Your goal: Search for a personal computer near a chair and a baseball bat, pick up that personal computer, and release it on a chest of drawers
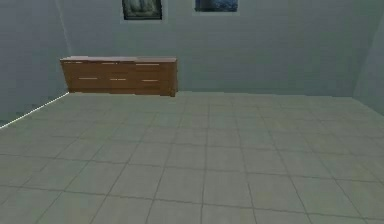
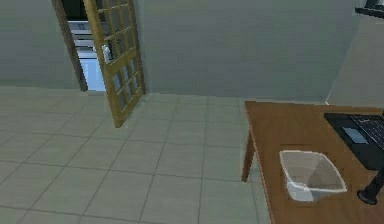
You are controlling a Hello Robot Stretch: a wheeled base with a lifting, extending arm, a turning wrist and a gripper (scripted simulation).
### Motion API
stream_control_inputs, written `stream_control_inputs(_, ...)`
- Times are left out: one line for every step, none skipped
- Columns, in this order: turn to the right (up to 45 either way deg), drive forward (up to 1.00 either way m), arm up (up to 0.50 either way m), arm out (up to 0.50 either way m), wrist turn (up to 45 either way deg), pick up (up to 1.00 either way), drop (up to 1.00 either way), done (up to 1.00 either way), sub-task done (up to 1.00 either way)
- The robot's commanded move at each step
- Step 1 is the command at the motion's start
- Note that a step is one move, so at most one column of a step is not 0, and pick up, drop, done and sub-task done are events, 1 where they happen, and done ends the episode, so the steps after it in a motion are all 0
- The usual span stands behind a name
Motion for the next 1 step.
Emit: stream_control_inputs(-45.0, 0.0, 0.0, 0.0, 0.0, 0.0, 0.0, 0.0, 0.0)
